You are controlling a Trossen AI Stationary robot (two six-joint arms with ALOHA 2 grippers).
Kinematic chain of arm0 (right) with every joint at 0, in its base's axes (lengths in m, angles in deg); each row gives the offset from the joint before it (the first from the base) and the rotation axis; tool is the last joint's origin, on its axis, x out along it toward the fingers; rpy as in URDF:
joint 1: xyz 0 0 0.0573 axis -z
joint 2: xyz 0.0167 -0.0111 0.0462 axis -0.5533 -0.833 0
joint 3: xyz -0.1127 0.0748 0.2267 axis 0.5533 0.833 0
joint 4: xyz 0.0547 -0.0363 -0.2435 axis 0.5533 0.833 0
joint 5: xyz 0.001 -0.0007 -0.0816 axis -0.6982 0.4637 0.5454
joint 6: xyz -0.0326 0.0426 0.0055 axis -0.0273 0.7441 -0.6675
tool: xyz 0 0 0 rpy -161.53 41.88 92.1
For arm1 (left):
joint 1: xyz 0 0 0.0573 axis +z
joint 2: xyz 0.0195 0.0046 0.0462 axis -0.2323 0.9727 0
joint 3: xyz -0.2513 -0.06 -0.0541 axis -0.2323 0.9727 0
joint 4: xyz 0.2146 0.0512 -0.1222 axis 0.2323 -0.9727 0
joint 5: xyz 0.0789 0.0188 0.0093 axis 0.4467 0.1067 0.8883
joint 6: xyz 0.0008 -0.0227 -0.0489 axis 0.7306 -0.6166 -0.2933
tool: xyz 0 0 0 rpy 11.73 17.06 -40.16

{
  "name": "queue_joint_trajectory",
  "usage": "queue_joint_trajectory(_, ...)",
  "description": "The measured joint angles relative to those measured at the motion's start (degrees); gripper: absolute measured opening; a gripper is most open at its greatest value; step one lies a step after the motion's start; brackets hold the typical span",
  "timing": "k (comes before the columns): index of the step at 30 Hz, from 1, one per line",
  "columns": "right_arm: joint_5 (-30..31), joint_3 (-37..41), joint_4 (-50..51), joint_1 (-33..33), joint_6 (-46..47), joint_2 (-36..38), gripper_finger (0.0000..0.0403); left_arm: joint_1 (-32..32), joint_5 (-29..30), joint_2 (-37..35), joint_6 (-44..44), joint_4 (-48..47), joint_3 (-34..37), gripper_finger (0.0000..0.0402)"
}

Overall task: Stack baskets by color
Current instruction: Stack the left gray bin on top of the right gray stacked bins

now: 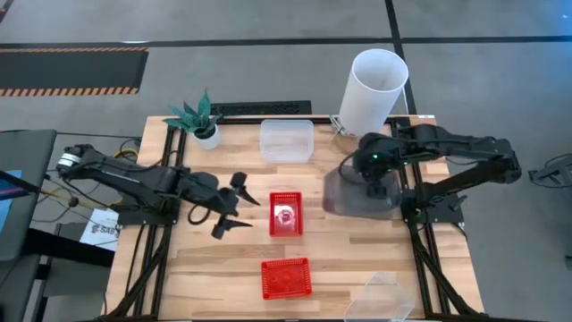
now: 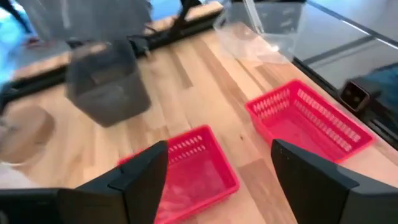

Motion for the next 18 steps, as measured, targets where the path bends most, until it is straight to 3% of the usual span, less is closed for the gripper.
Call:
queue_joint_trajectory(4, 0.32, 0.41, 6.94, 1.16, -1.23, -0.49, 0.0, 0.85, 0.63, 2.42, -0.84, -1.16, 0.0, 0.0251)
queue_joint_trajectory(10, -0.01, 5.07, 6.58, 7.12, -14.49, -0.46, 0.0, 2.8, 1.34, 3.09, -3.06, -0.62, 0.0, 0.0213)
queue_joint_trajectory(18, -1.89, 6.94, 5.16, 16.27, -22.96, -0.5, 0.0, 3.12, 0.45, 3.09, -1.99, -0.78, 0.0, 0.0178)
